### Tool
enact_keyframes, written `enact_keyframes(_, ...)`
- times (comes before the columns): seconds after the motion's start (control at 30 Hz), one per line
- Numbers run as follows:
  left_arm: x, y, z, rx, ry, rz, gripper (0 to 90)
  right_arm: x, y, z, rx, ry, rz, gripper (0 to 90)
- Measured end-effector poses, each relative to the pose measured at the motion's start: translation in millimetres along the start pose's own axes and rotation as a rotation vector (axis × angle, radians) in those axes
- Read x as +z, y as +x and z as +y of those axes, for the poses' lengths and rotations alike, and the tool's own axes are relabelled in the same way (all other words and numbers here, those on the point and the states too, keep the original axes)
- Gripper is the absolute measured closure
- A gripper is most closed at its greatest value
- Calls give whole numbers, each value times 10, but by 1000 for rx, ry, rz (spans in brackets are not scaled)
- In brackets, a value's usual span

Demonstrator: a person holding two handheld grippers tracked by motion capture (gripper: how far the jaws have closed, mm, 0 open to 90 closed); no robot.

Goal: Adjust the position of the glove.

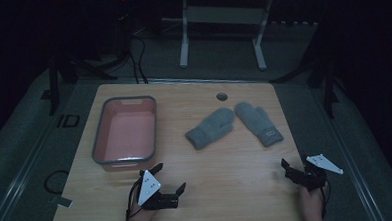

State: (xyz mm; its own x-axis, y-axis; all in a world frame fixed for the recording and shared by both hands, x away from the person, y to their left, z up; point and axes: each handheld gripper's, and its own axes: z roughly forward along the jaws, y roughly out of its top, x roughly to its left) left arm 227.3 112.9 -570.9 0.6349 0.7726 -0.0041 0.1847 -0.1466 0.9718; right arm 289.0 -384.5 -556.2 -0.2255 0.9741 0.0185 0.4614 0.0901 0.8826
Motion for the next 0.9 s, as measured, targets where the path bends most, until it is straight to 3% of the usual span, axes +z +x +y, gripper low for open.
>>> enact_keyframes(0.67,6,-9,1,6,3,2,15,35,33,13,-33,34,-5,143)
enact_keyframes(0.73,3,2,-2,-8,-7,-2,15,63,38,57,-19,65,35,143)
enact_keyframes(0.8,-2,16,-6,-26,-17,-5,15,74,78,150,-22,46,73,143)
enact_keyframes(0.9,-8,26,-9,-35,-24,-4,15,97,132,273,-45,40,84,143)
